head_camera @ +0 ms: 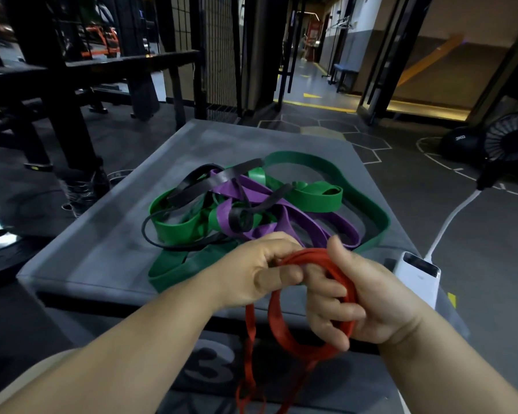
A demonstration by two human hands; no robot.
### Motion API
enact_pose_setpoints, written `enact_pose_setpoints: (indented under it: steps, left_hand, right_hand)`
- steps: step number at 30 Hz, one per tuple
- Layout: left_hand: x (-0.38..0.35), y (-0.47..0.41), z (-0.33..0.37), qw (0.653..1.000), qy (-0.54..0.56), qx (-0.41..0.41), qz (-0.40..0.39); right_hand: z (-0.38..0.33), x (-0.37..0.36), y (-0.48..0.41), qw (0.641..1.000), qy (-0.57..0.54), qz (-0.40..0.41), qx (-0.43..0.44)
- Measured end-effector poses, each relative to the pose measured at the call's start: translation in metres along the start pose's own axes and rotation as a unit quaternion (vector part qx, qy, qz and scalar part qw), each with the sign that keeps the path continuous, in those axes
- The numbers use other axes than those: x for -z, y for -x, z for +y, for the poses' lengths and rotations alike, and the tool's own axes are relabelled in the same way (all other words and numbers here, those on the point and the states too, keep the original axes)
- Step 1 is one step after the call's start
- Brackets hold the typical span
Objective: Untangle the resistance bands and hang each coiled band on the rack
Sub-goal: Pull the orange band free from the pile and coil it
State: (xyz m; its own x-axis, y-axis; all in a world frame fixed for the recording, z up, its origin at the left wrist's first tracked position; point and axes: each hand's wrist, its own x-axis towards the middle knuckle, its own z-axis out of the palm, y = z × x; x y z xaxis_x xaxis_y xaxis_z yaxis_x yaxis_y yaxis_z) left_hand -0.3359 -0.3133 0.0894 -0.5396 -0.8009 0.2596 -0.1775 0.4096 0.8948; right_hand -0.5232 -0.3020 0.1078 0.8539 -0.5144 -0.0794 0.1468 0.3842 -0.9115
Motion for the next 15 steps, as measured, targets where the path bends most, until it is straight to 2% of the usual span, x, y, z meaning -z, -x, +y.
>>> enact_pose_setpoints:
  steps: [4,7,11,15]
  left_hand:
    - [0.0022,0.0018,0.0039,0.999,0.046,0.017,0.0]
    - [0.0012,0.002,0.0049,0.996,0.092,0.012,0.013]
    - [-0.0006,0.001,0.0072,0.993,0.084,0.012,0.086]
    - [0.0004,-0.0001,0.0075,0.992,0.07,0.0,0.109]
  right_hand:
    - [0.0006,0.0011,0.0021,0.999,0.036,0.015,-0.001]
    - [-0.0016,0.0028,0.0029,0.995,0.084,0.059,-0.007]
    - [-0.0054,0.0065,0.0043,0.985,0.122,0.119,0.009]
    - [-0.0061,0.0095,0.0055,0.982,0.116,0.146,0.031]
